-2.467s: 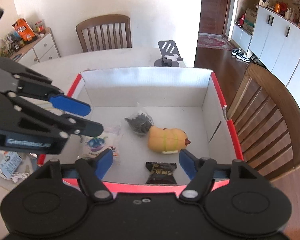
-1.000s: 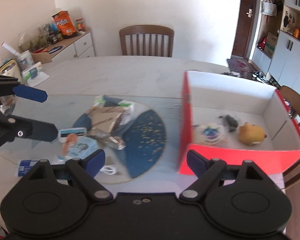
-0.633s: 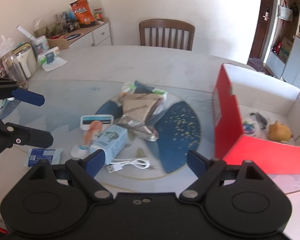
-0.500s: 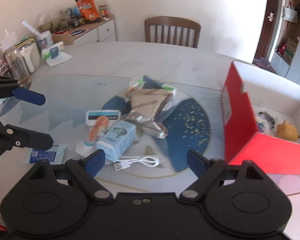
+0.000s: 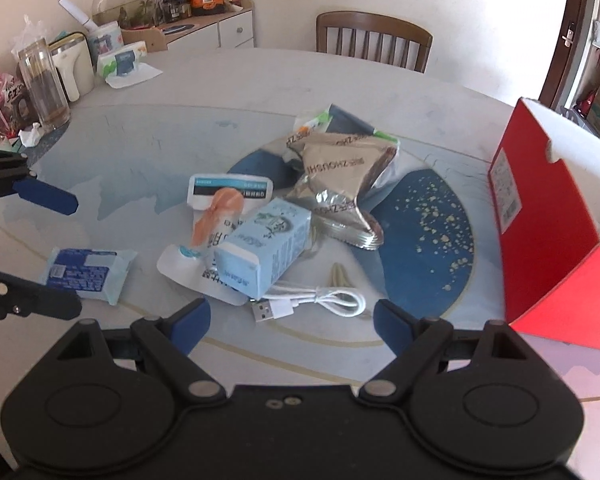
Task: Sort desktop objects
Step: 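Lower the left gripper onto the blue wet-wipe packet and close it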
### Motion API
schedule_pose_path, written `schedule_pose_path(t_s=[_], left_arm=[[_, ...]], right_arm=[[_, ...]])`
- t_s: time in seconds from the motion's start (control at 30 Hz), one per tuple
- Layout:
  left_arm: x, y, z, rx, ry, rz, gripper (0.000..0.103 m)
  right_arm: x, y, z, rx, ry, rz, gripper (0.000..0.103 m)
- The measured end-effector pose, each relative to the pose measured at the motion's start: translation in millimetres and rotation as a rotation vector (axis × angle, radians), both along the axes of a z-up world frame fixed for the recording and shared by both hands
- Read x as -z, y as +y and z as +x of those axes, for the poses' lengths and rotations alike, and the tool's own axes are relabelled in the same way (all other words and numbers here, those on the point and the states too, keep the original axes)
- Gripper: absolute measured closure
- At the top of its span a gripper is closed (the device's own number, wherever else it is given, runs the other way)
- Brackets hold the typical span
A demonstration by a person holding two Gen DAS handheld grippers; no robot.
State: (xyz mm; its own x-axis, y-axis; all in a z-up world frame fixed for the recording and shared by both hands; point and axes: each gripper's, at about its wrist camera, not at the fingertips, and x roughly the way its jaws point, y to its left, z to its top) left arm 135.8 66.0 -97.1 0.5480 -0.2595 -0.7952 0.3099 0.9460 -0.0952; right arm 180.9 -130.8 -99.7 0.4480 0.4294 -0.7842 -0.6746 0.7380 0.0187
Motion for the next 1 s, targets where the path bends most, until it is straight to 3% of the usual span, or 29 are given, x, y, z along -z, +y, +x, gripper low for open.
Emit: schedule_pose_path(t_s=[0.27, 0.43, 0.7, 0.83, 1.0], left_arm=[[24, 12, -6, 0.032, 0.000, 0.057, 0.000], [30, 20, -6, 0.028, 0.004, 0.052, 0.001], [35, 22, -12, 0.059, -0.014, 0.067, 0.008], [33, 18, -17, 0.083, -0.035, 0.102, 0.023], [28, 9, -19, 0.134, -0.037, 0.107, 0.055]], right_arm=[[16, 10, 6, -0.012, -0.009, -0.047, 0.014], [24, 15, 11, -0.006, -0.002, -0.065, 0.013], [27, 11, 21, 0.015, 0.021, -0.017, 0.016], [25, 7, 22, 0.008, 0.016, -0.013, 0.026], [24, 3, 22, 0.015, 0.013, -0.009, 0.029]])
